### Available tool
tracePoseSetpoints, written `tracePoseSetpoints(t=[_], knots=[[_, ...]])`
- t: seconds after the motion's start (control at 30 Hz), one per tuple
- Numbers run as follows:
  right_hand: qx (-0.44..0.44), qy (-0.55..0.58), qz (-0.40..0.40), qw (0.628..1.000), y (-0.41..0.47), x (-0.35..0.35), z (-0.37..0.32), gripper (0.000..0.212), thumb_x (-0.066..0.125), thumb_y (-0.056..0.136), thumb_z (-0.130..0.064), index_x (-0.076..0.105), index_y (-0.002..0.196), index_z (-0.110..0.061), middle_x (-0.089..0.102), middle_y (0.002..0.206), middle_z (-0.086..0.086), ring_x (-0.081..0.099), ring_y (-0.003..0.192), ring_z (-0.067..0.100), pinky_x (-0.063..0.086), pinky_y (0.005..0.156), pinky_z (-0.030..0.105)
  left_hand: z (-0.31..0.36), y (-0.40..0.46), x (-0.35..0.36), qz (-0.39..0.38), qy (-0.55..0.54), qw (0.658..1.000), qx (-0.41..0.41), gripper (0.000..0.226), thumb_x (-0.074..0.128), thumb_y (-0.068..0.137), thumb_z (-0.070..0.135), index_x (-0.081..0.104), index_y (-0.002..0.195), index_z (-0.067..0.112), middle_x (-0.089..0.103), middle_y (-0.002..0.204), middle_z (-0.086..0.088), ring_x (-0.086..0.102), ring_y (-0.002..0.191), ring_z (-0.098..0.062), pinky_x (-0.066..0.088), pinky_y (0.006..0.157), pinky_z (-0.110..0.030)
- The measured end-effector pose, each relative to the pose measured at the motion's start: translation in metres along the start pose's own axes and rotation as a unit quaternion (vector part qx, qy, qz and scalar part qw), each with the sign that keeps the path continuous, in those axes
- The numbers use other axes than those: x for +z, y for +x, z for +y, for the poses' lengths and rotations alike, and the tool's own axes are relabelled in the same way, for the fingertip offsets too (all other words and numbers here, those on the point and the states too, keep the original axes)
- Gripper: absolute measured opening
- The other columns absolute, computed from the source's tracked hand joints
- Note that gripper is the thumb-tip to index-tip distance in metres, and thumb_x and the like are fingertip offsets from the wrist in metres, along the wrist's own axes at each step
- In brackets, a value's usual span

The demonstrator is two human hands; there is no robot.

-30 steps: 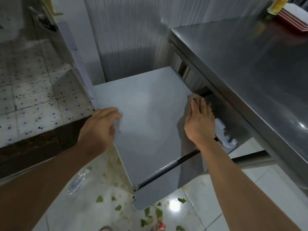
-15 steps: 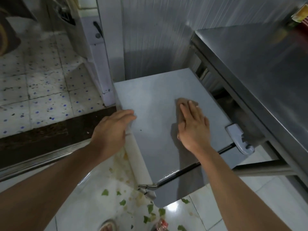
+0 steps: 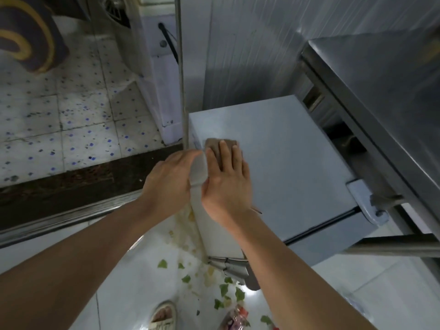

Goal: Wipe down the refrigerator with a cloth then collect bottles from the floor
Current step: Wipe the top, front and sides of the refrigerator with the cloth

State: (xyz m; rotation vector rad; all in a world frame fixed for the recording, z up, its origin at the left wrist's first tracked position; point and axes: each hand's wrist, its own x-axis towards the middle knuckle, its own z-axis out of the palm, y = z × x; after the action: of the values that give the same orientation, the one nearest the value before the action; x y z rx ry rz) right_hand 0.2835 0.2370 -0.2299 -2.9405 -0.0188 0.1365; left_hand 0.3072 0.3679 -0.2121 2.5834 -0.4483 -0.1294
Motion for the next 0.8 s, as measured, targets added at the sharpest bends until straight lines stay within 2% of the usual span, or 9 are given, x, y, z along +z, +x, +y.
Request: tracePoseSetpoints(t=[0.17,0.27,0.33,0.4,0.43,0.53,0.67,0.73,0.8], knots=[[-0.02,-0.041,-0.021,0.999,-0.022,-0.001,-0.001,0.068,0.044,0.091,-0.02,0.012,0.152,-0.018,0.001,0.16,0.011,-0.005,0.146,0.037,0.012,0.118,0.047,0.006,-0.008,-0.005,0.001,0.01,1.0,-0.021,0.06,0.054,0.081,0.002,0.039,0.138,0.013,0.046,0.14,-0.005,0.042,0.129,-0.023,0.037,0.102,-0.038],[-0.023,-0.032,0.025,0.999,-0.076,0.0,0.009,0.06,0.039,0.085,-0.014,0.036,0.145,-0.014,0.028,0.153,0.014,0.021,0.142,0.041,0.03,0.111,0.048,0.019,-0.012,-0.002,0.003,0.024,1.0,-0.016,0.06,0.053,0.082,0.002,0.038,0.139,0.013,0.043,0.142,-0.005,0.04,0.13,-0.023,0.035,0.104,-0.038],[-0.022,-0.014,0.049,0.998,-0.106,0.003,0.019,0.058,0.044,0.08,-0.014,0.047,0.138,-0.014,0.04,0.148,0.013,0.033,0.137,0.04,0.039,0.106,0.047,0.03,-0.017,0.002,-0.001,0.024,1.0,-0.013,0.061,0.052,0.082,-0.001,0.038,0.139,0.014,0.042,0.144,-0.005,0.039,0.131,-0.023,0.034,0.105,-0.038],[-0.027,0.007,0.037,0.999,-0.122,0.006,0.026,0.064,0.056,0.077,-0.017,0.046,0.139,-0.017,0.037,0.15,0.01,0.031,0.139,0.037,0.036,0.108,0.046,0.042,-0.022,0.008,-0.009,0.021,1.0,-0.001,0.063,0.052,0.08,-0.004,0.039,0.139,0.013,0.042,0.144,-0.005,0.039,0.131,-0.025,0.035,0.105,-0.04],[-0.035,0.019,0.034,0.999,-0.124,0.005,0.031,0.064,0.056,0.077,-0.019,0.045,0.14,-0.019,0.035,0.152,0.008,0.028,0.141,0.034,0.033,0.11,0.044,0.047,-0.024,0.011,-0.013,0.018,1.0,0.006,0.063,0.051,0.078,-0.005,0.04,0.138,0.011,0.042,0.144,-0.006,0.039,0.132,-0.025,0.036,0.106,-0.041],[-0.038,0.032,0.028,0.998,-0.109,-0.003,0.062,0.059,0.036,0.086,-0.027,0.039,0.144,-0.022,0.027,0.156,0.004,0.019,0.145,0.029,0.024,0.113,0.043,0.061,-0.026,0.02,-0.016,0.02,0.999,0.023,0.062,0.051,0.075,-0.007,0.044,0.135,0.009,0.045,0.142,-0.008,0.041,0.131,-0.027,0.036,0.105,-0.043],[0.043,-0.052,0.007,0.998,-0.077,-0.023,0.155,0.061,0.023,0.092,-0.037,0.014,0.151,-0.025,0.004,0.16,0.003,0.002,0.147,0.025,0.007,0.116,0.048,0.079,-0.027,0.033,-0.019,0.023,0.998,0.05,0.063,0.051,0.075,-0.009,0.047,0.134,0.012,0.048,0.141,-0.004,0.044,0.13,-0.022,0.036,0.106,-0.04],[0.075,-0.102,0.002,0.992,-0.064,-0.034,0.198,0.064,0.031,0.094,-0.04,0.008,0.152,-0.025,0.002,0.16,0.005,0.002,0.147,0.026,0.004,0.116,0.05,0.085,-0.028,0.039,-0.026,0.025,0.998,0.059,0.061,0.051,0.077,-0.008,0.049,0.133,0.013,0.048,0.14,-0.002,0.043,0.131,-0.018,0.035,0.107,-0.04],[0.105,-0.116,-0.003,0.988,-0.054,-0.041,0.22,0.07,0.042,0.094,-0.04,0.006,0.152,-0.023,0.003,0.16,0.006,0.004,0.147,0.027,0.007,0.116,0.052,0.088,-0.03,0.044,-0.032,0.028,0.998,0.056,0.057,0.051,0.079,-0.007,0.051,0.132,0.013,0.046,0.142,-0.003,0.04,0.133,-0.017,0.034,0.108,-0.041]])
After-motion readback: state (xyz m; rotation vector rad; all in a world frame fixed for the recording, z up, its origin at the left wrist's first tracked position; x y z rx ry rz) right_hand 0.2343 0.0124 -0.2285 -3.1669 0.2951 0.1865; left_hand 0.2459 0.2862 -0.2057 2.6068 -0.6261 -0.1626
